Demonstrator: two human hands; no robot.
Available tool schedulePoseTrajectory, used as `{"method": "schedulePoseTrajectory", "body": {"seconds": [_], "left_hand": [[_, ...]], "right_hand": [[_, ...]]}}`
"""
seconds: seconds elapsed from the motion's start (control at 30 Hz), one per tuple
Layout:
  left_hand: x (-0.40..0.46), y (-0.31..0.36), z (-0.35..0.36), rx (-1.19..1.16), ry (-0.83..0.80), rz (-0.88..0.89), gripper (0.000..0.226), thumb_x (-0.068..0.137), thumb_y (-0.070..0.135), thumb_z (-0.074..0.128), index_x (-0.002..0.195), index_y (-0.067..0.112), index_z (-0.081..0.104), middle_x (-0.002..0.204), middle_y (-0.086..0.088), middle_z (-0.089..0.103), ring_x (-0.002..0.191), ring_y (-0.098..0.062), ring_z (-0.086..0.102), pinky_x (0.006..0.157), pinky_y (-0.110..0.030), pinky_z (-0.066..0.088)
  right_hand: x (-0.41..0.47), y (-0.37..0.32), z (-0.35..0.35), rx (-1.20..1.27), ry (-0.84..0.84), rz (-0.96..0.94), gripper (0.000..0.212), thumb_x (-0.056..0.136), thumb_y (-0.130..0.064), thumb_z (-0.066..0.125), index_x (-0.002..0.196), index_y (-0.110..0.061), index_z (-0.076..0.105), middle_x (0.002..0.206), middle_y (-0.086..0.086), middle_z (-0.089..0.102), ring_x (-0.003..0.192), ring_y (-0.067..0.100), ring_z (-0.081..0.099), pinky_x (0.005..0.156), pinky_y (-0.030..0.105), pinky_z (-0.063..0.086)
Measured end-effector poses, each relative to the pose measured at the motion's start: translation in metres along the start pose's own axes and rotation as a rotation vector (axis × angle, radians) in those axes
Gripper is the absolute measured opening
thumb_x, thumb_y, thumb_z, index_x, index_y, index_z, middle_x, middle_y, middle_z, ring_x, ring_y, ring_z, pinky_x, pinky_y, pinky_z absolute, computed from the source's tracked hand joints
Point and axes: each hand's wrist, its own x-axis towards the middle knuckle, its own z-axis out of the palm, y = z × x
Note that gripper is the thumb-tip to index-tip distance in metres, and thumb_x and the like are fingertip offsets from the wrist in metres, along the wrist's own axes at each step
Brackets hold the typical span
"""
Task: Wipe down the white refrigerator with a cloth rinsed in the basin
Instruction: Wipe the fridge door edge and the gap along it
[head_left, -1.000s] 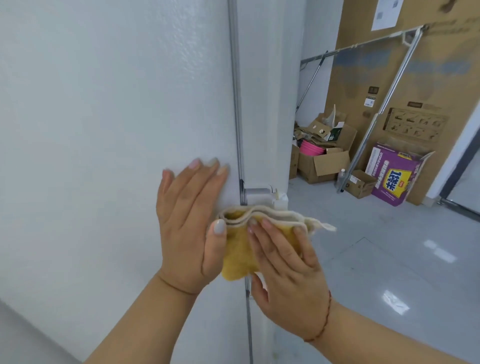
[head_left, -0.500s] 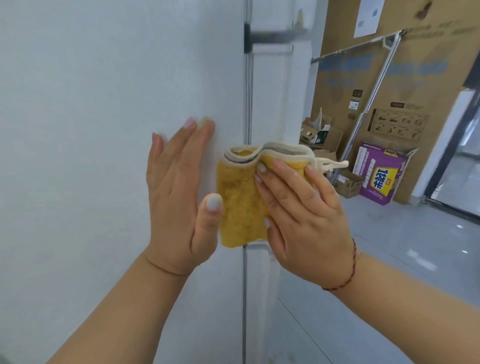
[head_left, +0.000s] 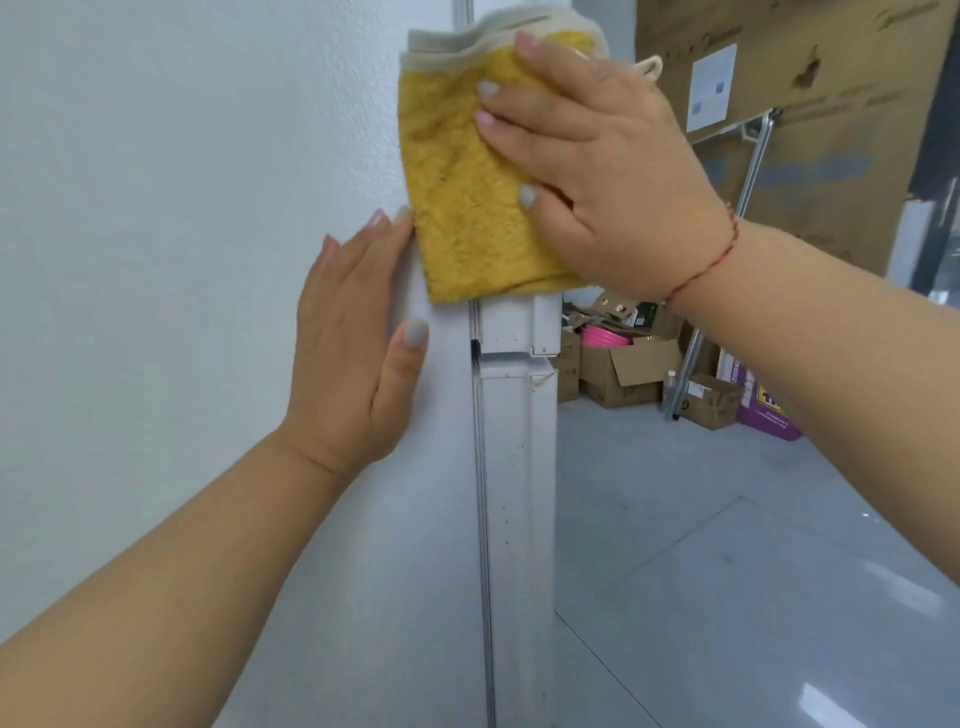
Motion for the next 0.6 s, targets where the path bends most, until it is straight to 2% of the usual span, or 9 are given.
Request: {"method": "schedulePoseTrajectory", "body": {"seconds": [0.07, 0.13, 0.27, 0.47, 0.6], "left_hand": [[0.01, -0.001, -0.004, 0.028, 0.035, 0.032, 0.082, 0.095, 0.059, 0.009, 0.139, -0.001, 0.045, 0.126, -0.01, 0.059, 0.116, -0.028, 0.054, 0.098, -0.045, 0.037], [0.019, -0.001, -0.006, 0.065, 0.081, 0.068, 0.077, 0.097, 0.056, 0.01, 0.134, 0.003, 0.052, 0.108, -0.009, 0.061, 0.096, -0.024, 0.054, 0.086, -0.04, 0.038], [0.026, -0.002, -0.004, 0.153, 0.195, 0.177, 0.066, 0.103, 0.045, 0.018, 0.12, 0.003, 0.066, 0.115, -0.02, 0.061, 0.107, -0.028, 0.05, 0.096, -0.037, 0.036], [0.002, -0.003, 0.004, 0.076, 0.236, 0.247, 0.055, 0.103, 0.037, 0.031, 0.097, 0.003, 0.074, 0.106, -0.022, 0.064, 0.1, -0.035, 0.056, 0.087, -0.05, 0.043], [-0.025, -0.003, 0.012, 0.109, 0.169, 0.305, 0.052, 0.101, 0.032, 0.034, 0.1, -0.001, 0.074, 0.118, -0.023, 0.064, 0.103, -0.043, 0.061, 0.089, -0.053, 0.044]], "right_hand": [[-0.009, -0.008, 0.002, -0.007, -0.004, 0.012, 0.049, 0.089, -0.027, 0.045, 0.134, -0.011, 0.055, 0.143, 0.002, 0.05, 0.14, 0.027, 0.033, 0.113, 0.048, 0.024], [-0.02, -0.018, 0.003, -0.011, -0.022, 0.022, 0.05, 0.089, -0.031, 0.046, 0.135, -0.011, 0.055, 0.143, 0.003, 0.049, 0.14, 0.026, 0.034, 0.114, 0.048, 0.022], [-0.047, -0.038, 0.007, -0.027, -0.054, 0.015, 0.052, 0.091, -0.038, 0.044, 0.134, -0.011, 0.056, 0.143, 0.003, 0.05, 0.139, 0.025, 0.036, 0.113, 0.046, 0.022], [-0.094, -0.079, 0.016, -0.121, -0.11, 0.036, 0.056, 0.09, -0.043, 0.048, 0.135, -0.01, 0.054, 0.144, 0.004, 0.049, 0.139, 0.022, 0.036, 0.113, 0.047, 0.02], [-0.114, -0.103, 0.021, -0.247, -0.154, 0.069, 0.059, 0.094, -0.045, 0.043, 0.138, -0.006, 0.05, 0.144, 0.008, 0.048, 0.14, 0.023, 0.035, 0.113, 0.051, 0.02]]}}
